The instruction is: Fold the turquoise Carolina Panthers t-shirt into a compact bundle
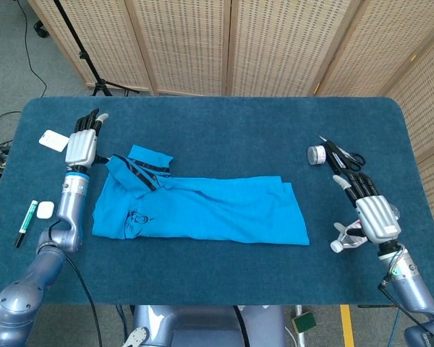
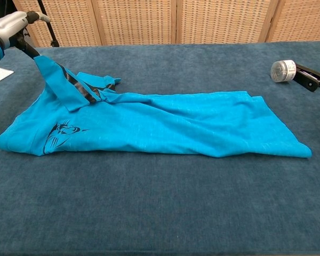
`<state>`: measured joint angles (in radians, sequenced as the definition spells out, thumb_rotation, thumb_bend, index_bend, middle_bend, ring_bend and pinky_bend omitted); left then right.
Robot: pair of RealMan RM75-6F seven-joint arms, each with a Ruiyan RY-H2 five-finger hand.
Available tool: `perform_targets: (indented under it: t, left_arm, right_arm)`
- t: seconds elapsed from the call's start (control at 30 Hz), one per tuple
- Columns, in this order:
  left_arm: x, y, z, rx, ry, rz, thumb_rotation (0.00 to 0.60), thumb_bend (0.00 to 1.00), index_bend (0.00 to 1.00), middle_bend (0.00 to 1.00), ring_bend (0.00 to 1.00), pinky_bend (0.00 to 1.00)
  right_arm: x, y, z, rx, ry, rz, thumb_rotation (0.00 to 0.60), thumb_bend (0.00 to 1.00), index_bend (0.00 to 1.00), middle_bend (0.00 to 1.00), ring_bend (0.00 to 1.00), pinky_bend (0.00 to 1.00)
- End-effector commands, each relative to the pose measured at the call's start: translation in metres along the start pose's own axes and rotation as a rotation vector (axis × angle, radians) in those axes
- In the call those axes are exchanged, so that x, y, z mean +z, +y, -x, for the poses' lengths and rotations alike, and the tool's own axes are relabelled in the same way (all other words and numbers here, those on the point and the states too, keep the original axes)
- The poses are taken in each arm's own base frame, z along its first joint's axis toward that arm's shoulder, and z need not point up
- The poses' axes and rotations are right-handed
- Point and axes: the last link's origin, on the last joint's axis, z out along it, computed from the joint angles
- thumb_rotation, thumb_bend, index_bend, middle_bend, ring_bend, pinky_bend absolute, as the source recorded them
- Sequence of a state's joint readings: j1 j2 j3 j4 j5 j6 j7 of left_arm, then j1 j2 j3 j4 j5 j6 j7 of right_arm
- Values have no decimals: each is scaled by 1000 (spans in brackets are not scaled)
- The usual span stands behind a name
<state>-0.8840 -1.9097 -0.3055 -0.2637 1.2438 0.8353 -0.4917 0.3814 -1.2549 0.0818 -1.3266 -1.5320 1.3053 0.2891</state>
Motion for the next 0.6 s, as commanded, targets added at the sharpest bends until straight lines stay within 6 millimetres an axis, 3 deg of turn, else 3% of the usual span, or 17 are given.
perform_targets:
  t: [0.03,0.23,0.43,0.6]
  left_arm:
    - [1,-1,-9,-31,40,8,600,0,0,0,0,0]
    - [6,-4,-24,-38,84,-2,600,25,0,0,0,0]
    - [4,-3,-22,-35,66,22,600,37,0,0,0,0]
    - [-9,0,-15,-10,22,128,600,39,0,0,0,0]
  right_arm:
    - [0,0,0,0,1,-1,600,109,10,0,0,0]
    - [-1,-1,-2,3,4,-3,600,126,16,0,0,0]
    - [-1,-1,-2,4,5,-4,600,131,18,0,0,0]
    - [-1,-2,-2,6,5,-7,600,131,18,0,0,0]
